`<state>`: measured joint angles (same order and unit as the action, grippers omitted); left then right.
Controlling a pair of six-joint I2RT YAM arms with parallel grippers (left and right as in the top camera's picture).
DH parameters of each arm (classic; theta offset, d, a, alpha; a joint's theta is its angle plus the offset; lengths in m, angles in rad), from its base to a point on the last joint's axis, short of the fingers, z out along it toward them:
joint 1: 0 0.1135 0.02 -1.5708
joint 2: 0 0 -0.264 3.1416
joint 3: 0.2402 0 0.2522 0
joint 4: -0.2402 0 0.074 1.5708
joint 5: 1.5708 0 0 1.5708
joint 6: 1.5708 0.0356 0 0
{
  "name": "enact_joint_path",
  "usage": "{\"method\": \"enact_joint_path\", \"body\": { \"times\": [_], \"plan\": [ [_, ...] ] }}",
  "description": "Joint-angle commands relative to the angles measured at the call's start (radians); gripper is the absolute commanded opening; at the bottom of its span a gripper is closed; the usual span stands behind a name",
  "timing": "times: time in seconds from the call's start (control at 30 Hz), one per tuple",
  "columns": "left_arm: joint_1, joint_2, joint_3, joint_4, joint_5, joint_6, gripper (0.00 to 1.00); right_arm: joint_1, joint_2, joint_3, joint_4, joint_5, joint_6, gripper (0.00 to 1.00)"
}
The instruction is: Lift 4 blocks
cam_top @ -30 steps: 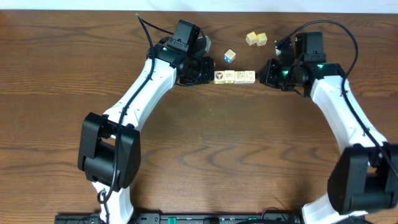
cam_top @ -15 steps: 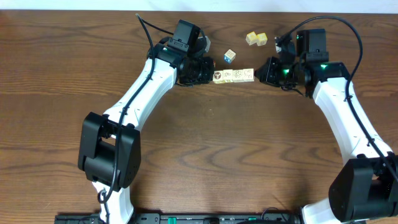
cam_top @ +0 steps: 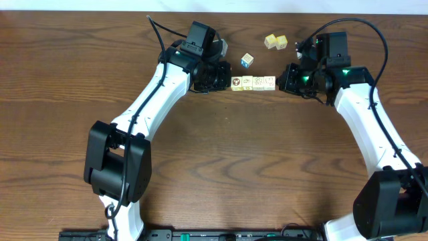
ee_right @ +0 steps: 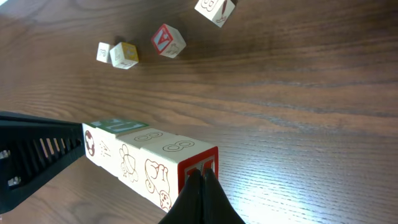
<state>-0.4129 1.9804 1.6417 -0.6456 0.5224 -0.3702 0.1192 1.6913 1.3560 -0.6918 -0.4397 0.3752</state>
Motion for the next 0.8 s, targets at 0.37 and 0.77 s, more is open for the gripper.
{"method": "enact_joint_path", "body": {
  "times": [0.37, 0.77],
  "plan": [
    [-0.048, -0.049, 0.012, 0.011, 0.148, -0.009, 0.07, 0.058, 0.011, 0.004, 0.001, -0.106, 0.01, 0.01],
    [-0.048, -0.057, 0.012, 0.012, 0.151, -0.009, 0.07, 0.058, 0.011, 0.004, 0.0, -0.066, 0.01, 0.01]
  ]
}}
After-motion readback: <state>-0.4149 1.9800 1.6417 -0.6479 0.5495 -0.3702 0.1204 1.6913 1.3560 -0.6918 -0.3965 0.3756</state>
